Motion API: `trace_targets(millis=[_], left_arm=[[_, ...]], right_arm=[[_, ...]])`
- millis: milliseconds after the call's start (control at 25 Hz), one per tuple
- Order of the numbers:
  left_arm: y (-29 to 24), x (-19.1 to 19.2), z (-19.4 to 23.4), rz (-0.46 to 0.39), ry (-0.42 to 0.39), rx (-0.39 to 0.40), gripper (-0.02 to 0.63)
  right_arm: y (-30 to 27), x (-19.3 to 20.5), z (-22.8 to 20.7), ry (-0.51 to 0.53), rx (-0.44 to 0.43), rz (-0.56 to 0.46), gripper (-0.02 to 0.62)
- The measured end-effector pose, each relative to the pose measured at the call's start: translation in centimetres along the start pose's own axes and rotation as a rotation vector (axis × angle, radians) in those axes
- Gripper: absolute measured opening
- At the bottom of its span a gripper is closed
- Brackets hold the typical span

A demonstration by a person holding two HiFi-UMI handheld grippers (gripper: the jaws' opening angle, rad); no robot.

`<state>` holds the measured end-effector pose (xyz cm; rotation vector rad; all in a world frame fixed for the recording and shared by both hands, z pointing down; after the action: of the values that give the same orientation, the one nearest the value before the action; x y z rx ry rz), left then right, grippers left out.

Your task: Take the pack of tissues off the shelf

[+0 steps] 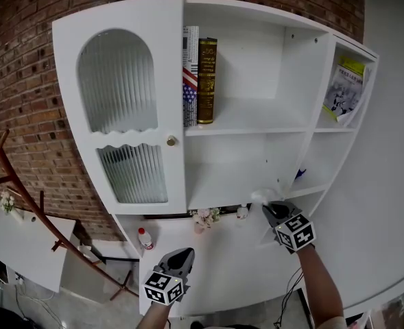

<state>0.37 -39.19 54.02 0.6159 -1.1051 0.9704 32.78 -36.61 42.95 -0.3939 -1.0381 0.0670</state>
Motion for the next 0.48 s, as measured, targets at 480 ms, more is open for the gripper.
trace_targets(millis=[480], left_arm=[[0.9,0.2,-3.3,-0.062,0.026,-0.103,0.026]], right_arm=[[4.2,2.8,1.6,-0.04,-0.023,-0.113,0.051]])
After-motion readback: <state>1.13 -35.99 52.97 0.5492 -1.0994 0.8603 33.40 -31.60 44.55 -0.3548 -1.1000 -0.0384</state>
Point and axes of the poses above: the fingertips, and each gripper's own axes: y backward along the fingers, z to its left, x out of its underside, the point moved 7 cm from there along y, backward along the fingers, and after that the axes turned 10 degrees about y, right-handed, at the moved point
